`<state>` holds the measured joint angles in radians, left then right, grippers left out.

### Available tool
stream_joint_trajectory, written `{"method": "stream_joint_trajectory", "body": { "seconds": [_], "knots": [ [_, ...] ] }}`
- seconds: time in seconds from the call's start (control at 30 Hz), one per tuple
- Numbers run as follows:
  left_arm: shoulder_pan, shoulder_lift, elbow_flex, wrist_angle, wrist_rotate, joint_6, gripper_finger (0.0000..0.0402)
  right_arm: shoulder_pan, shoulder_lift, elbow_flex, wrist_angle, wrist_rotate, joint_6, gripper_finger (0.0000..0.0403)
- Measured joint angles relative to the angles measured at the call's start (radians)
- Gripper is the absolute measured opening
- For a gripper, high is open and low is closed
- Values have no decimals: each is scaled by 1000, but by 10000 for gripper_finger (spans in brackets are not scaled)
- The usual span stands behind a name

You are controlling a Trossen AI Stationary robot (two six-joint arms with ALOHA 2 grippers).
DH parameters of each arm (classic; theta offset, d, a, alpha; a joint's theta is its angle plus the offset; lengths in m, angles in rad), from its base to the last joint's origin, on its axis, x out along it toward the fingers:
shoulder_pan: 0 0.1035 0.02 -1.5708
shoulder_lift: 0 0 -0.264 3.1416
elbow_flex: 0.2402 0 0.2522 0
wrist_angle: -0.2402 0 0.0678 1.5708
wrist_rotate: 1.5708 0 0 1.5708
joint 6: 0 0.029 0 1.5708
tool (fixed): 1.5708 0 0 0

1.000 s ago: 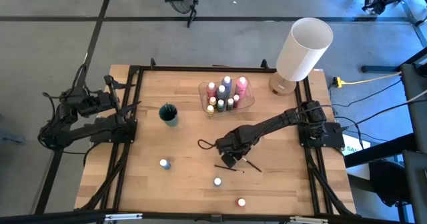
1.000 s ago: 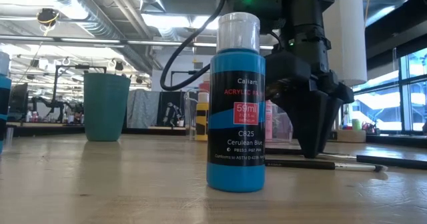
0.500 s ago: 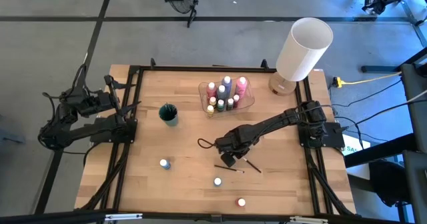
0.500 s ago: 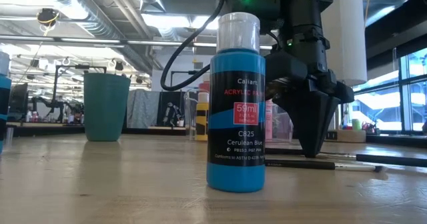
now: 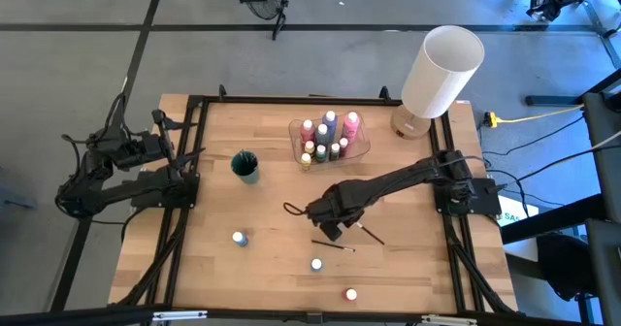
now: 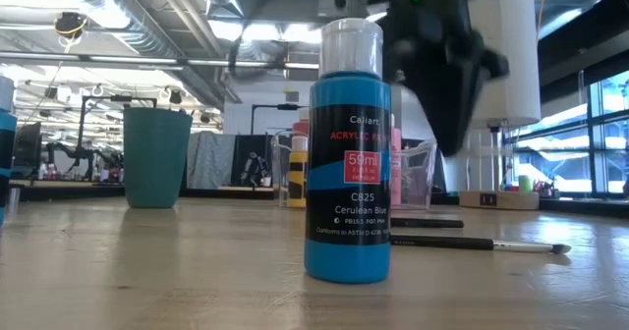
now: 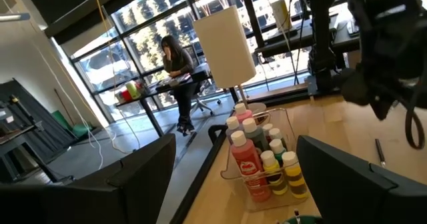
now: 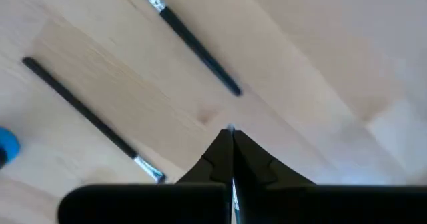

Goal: Pick & Place Paint Supplies
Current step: Put the black paint brush into the green cup

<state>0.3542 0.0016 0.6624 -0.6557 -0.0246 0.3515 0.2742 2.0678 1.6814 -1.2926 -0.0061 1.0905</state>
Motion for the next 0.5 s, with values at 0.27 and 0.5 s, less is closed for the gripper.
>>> {"method": "stream_joint_trajectory", "body": {
  "seconds": [0.27, 0.5],
  "knots": [
    [0, 0, 0, 1, 50, -33, 308, 44, -2, 266, -224, 123, 32, 0],
    [0, 0, -3, 116, 269, -271, 308, 106, -4, 451, -229, 408, -59, 0]
  ]
}}
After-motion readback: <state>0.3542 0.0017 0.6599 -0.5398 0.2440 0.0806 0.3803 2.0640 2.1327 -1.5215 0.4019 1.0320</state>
